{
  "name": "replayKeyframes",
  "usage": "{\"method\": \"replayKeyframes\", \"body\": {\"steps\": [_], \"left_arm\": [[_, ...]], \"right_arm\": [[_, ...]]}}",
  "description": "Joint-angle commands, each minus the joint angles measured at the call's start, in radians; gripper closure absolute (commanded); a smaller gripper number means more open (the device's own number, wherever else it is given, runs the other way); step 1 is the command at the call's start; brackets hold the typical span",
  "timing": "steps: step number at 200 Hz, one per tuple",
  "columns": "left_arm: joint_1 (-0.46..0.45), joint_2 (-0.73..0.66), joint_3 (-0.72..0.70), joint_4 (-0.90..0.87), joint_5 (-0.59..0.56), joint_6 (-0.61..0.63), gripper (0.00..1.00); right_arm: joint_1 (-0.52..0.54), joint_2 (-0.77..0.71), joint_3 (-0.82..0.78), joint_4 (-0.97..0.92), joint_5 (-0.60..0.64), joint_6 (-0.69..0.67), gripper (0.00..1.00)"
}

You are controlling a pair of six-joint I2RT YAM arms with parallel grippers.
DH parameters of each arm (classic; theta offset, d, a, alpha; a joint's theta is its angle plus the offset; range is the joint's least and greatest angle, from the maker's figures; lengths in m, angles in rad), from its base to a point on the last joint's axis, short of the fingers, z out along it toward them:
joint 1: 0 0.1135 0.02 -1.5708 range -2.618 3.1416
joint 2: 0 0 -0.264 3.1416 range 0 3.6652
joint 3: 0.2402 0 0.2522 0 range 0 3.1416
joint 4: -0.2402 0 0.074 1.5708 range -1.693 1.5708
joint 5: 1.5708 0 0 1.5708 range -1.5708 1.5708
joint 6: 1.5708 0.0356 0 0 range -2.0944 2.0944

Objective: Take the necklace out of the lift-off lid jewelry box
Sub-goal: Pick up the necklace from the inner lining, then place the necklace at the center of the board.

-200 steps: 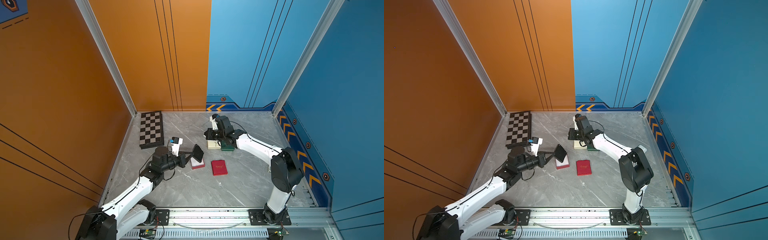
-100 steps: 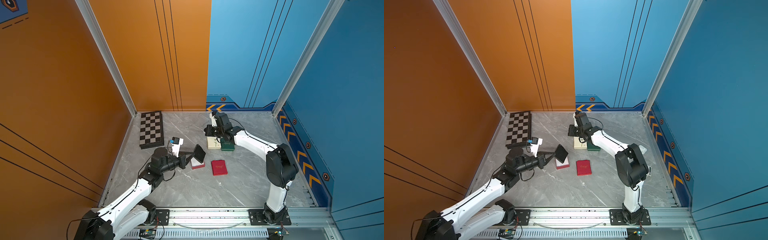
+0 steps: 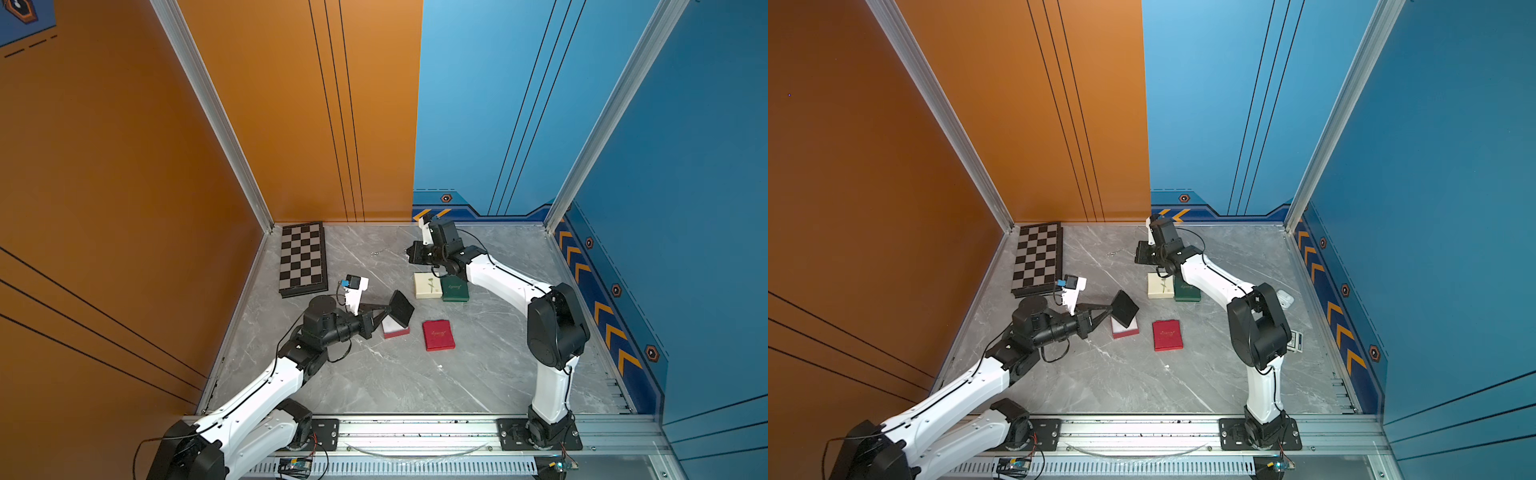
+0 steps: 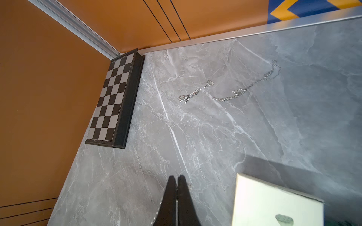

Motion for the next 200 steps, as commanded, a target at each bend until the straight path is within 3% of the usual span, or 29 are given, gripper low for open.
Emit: {"method": "replayKeyframes", "body": {"steps": [1, 92, 115, 152, 200], "left_arm": [[-0.009, -0.015, 0.002, 0.016, 0.032, 0.023, 1.0], [-0.021, -0.067, -0.035, 0.022, -0.018, 0.0, 1.0], [-0.011, -0.099, -0.052, 0.01, -0.082, -0.007, 1.0], [0.009, -0.204, -0.077, -0.093, -0.285, -0.003, 1.0], [0.026, -0.349, -0.096, -0.199, -0.372, 0.013, 1.0]], "right_arm": [[-0.007, 0.028, 0.044, -0.019, -0.02, -0.015, 1.0], [-0.029, 0.098, 0.139, -0.027, -0.03, -0.012, 1.0], [-0.042, 0.113, 0.162, -0.034, -0.044, -0.019, 1.0], [-0.073, 0.152, 0.202, -0.057, -0.058, -0.035, 1.0], [-0.12, 0.192, 0.219, -0.065, -0.078, -0.055, 1.0]]}}
